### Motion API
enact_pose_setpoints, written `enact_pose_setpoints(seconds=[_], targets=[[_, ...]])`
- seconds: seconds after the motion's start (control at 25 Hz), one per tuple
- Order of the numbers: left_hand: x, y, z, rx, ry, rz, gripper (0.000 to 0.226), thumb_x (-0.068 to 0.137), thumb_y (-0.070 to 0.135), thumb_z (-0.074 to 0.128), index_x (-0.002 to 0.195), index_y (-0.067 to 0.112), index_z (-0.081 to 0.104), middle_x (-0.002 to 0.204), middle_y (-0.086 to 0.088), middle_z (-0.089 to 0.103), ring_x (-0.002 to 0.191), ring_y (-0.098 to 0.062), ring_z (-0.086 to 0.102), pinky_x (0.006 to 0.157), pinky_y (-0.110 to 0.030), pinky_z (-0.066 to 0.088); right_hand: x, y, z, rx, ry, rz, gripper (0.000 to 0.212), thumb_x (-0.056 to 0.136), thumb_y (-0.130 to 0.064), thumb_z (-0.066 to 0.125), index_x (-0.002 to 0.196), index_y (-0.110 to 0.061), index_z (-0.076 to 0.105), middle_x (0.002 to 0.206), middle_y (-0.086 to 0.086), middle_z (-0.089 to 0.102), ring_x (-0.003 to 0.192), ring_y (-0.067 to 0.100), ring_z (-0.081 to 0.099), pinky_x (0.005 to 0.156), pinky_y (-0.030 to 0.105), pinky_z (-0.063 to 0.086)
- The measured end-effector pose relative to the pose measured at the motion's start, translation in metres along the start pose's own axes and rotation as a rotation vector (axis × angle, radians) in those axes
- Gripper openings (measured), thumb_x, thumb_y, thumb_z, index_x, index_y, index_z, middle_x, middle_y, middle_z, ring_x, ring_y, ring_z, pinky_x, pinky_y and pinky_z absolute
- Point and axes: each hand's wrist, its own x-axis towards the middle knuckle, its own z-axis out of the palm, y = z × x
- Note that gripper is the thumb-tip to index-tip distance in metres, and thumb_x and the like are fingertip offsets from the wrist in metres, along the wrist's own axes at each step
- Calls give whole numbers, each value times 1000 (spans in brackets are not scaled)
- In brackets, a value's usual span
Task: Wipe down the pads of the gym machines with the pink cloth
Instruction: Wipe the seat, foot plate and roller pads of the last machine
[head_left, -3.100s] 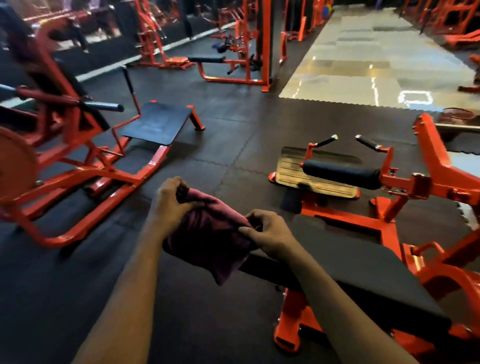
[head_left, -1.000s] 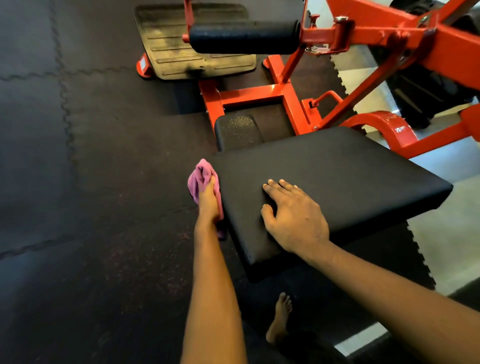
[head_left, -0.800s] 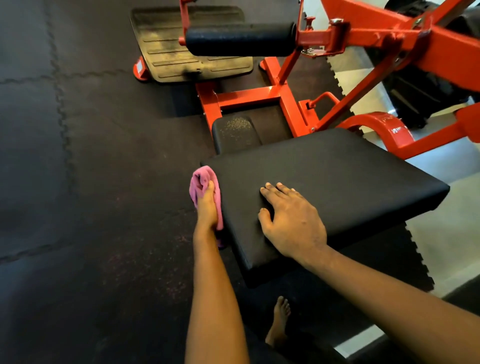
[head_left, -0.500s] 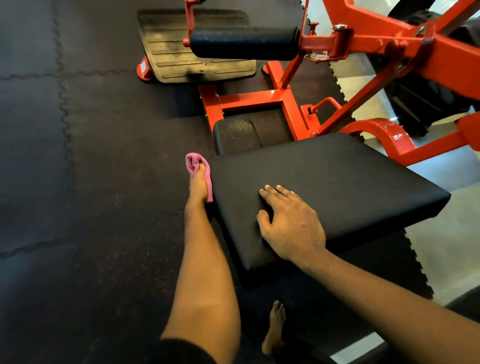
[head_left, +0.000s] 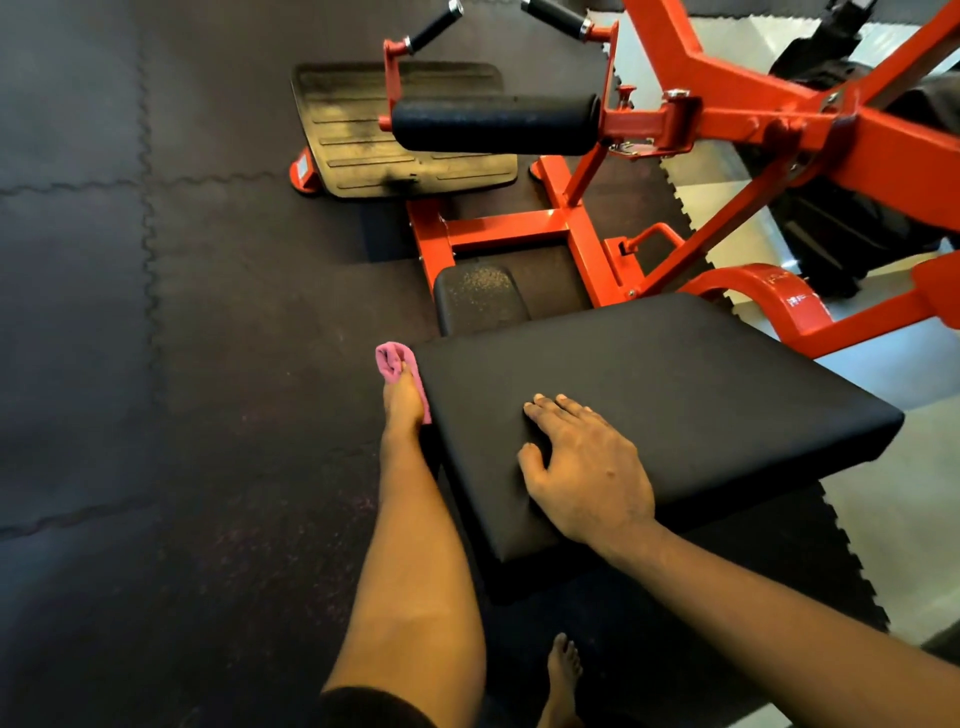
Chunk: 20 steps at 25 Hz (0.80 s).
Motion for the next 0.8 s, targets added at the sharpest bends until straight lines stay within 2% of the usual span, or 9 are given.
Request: enact_pose_setpoints(seconds=[0.08, 0.16, 0.24, 0.32, 0.4, 0.48, 0.52, 0.68, 0.8], targets=[[-38, 21, -5, 12, -14, 110, 25, 106, 32, 45, 131, 37, 47, 103, -4, 66, 84, -10, 59, 68, -20, 48, -2, -2, -4, 13, 3, 9, 55, 98, -45, 42, 149, -27, 49, 156, -11, 43, 147, 7, 33, 122, 26, 19], [-74, 24, -15, 107, -82, 237, 29, 107, 20, 44, 124, 44, 45, 99, 5, 62, 84, -3, 58, 68, -10, 49, 0, -2, -5, 34, -6, 12, 54, 98, -45, 43, 150, -27, 48, 157, -11, 43, 148, 7, 32, 122, 26, 19], [-102, 31, -31, 176, -158, 337, 28, 105, 23, 47, 128, 39, 48, 110, 4, 64, 99, -7, 62, 76, -7, 49, -5, -2, -10, 59, -30, 8, 54, 98, -44, 44, 150, -28, 47, 157, -13, 41, 148, 7, 31, 121, 27, 21], [-108, 46, -44, 253, -204, 344, 39, 104, 20, 48, 142, 22, 47, 124, -3, 61, 112, -13, 59, 77, -5, 46, -2, 0, -12, 132, -73, 38, 51, 97, -42, 51, 146, -29, 52, 155, -13, 45, 146, 8, 34, 119, 30, 28], [-106, 72, -52, 295, -226, 324, 39, 104, 12, 46, 142, 10, 49, 121, -6, 60, 111, -15, 56, 70, -3, 45, 5, 5, -19, 376, -49, 172, 41, 94, -34, 60, 134, -28, 64, 141, -6, 61, 133, 15, 53, 111, 34, 43], [-105, 102, -55, 373, -284, 353, 33, 103, 8, 46, 134, 15, 54, 113, -6, 62, 105, -17, 56, 69, -6, 47, 15, 10, -22, 556, 76, 324, 32, 92, -29, 64, 122, -25, 71, 118, 4, 73, 109, 25, 67, 95, 38, 54], [-101, 116, -53, 431, -322, 380, 33, 103, 8, 45, 133, 18, 53, 112, -5, 61, 104, -17, 56, 72, -12, 47, 20, 10, -22, 575, 118, 372, 29, 91, -28, 65, 119, -25, 72, 113, 6, 74, 104, 27, 68, 92, 39, 55], [-60, 154, -32, 653, -459, 457, 40, 99, 5, 46, 138, 15, 50, 119, -4, 61, 117, -23, 57, 88, -26, 40, 51, 3, -15, 535, 230, 503, 24, 90, -29, 65, 112, -25, 73, 101, 8, 74, 101, 30, 67, 89, 36, 53], [-34, 174, -13, 797, -589, 495, 35, 90, 13, 47, 122, 19, 58, 112, -3, 65, 111, -23, 60, 88, -27, 46, 74, -9, -6, 521, 322, 616, 26, 90, -28, 65, 113, -20, 73, 106, 8, 73, 106, 29, 66, 94, 37, 49]])
